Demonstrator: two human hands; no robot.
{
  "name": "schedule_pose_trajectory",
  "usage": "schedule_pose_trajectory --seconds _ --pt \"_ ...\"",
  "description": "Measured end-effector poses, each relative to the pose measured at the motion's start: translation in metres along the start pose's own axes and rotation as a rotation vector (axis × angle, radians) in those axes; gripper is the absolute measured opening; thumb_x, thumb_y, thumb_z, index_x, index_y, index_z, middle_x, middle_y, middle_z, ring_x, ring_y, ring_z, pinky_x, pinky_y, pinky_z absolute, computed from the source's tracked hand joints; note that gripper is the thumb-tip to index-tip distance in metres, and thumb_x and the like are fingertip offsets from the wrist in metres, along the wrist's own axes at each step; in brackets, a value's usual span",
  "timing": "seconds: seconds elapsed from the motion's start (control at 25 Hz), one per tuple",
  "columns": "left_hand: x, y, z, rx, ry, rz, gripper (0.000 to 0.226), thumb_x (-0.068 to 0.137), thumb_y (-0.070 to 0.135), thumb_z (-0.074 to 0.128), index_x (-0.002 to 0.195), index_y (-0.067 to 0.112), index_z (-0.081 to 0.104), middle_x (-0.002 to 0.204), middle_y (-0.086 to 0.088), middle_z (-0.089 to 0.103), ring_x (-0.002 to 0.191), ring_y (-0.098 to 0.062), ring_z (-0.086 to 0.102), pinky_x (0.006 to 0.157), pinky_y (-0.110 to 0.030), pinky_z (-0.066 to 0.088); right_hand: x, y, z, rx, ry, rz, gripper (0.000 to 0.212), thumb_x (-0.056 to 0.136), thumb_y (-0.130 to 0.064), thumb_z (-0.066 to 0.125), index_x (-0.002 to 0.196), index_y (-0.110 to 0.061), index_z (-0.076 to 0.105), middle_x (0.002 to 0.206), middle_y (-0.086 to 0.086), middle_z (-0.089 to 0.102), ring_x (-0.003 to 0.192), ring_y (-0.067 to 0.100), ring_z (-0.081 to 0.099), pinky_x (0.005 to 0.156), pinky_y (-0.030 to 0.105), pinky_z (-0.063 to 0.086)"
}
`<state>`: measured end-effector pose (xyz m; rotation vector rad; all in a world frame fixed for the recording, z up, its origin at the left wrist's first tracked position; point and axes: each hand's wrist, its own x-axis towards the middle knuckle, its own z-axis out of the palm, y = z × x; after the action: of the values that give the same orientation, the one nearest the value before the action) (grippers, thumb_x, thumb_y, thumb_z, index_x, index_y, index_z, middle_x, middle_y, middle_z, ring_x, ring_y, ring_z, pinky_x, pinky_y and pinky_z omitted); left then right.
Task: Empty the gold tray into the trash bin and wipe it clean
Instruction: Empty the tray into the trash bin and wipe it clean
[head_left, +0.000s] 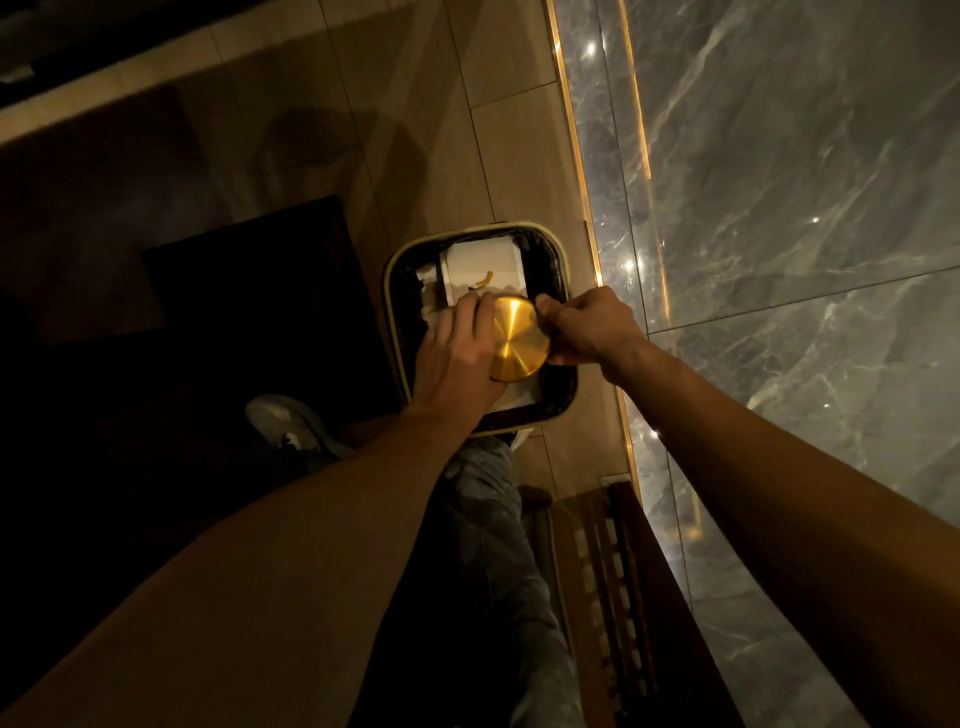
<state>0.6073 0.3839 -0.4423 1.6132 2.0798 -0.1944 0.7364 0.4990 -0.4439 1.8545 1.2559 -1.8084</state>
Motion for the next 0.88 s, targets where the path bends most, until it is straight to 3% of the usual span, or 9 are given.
schedule_pose_trajectory --seconds 0.16,0.32,0.44,0.52,0.64,0.72,0.88 --pt "0.005 -0.004 -0.002 -0.011 -0.054 0.078 0.106 0.055 0.036 0.087 0.144 0.009 0.035 0.129 -0.021 0.048 0.119 -0.037 0.049 0.086 -0.044 0.051 0.001 0.002 0.001 -0.026 -0.004 -0.019 0.026 0.091 -0.032 0.062 0.078 -0.011 0.065 0.086 0.017 0.073 0.075 0.026 0.073 0.076 0.038 0.061" --pt "0.007 -0.004 -0.003 0.015 -0.082 0.104 0.103 0.051 0.037 0.089 0.136 0.002 0.043 0.129 -0.024 0.050 0.118 -0.039 0.051 0.089 -0.044 0.052 0.001 0.008 0.002 -0.104 -0.038 -0.088 0.026 0.091 -0.031 0.061 0.081 -0.009 0.070 0.080 0.015 0.073 0.076 0.026 0.072 0.082 0.045 0.059" --pt "0.006 -0.005 -0.004 0.020 -0.090 0.103 0.102 0.051 0.034 0.090 0.135 -0.001 0.044 0.130 -0.024 0.051 0.120 -0.038 0.051 0.093 -0.043 0.050 -0.005 0.012 0.004 -0.220 -0.072 -0.205 0.027 0.092 -0.032 0.058 0.094 -0.009 0.072 0.087 0.012 0.073 0.083 0.025 0.069 0.086 0.046 0.056" --pt "0.007 -0.006 -0.004 -0.004 -0.094 0.073 0.102 0.053 0.034 0.089 0.137 -0.001 0.042 0.131 -0.023 0.049 0.121 -0.038 0.049 0.091 -0.043 0.050 -0.013 0.019 0.005 -0.388 0.001 -0.413 0.029 0.093 -0.026 0.055 0.113 -0.008 0.065 0.108 0.014 0.069 0.097 0.026 0.065 0.092 0.040 0.052" --pt "0.009 -0.004 -0.007 -0.103 -0.126 0.000 0.103 0.058 0.038 0.086 0.141 0.004 0.035 0.136 -0.019 0.041 0.126 -0.035 0.043 0.093 -0.044 0.049 -0.023 0.042 -0.001 -0.759 0.077 -0.855 0.057 0.089 -0.015 0.055 0.143 -0.006 0.038 0.146 0.018 0.043 0.132 0.032 0.044 0.106 0.039 0.040" --pt "0.013 -0.002 -0.012 -0.188 -0.174 -0.056 0.103 0.061 0.038 0.085 0.143 0.007 0.031 0.140 -0.015 0.035 0.130 -0.032 0.038 0.097 -0.045 0.047 -0.020 0.055 -0.004 -0.977 0.046 -1.051 0.073 0.085 -0.009 0.057 0.149 -0.002 0.024 0.156 0.020 0.027 0.145 0.033 0.023 0.118 0.042 0.025" --pt "0.016 0.000 -0.019 -0.232 -0.222 -0.090 0.105 0.061 0.038 0.086 0.145 0.010 0.029 0.141 -0.010 0.032 0.132 -0.029 0.038 0.101 -0.045 0.046 -0.016 0.061 -0.005 -1.206 0.005 -1.087 0.082 0.083 -0.011 0.055 0.152 -0.003 0.010 0.160 0.018 0.007 0.149 0.028 0.002 0.121 0.042 0.004"
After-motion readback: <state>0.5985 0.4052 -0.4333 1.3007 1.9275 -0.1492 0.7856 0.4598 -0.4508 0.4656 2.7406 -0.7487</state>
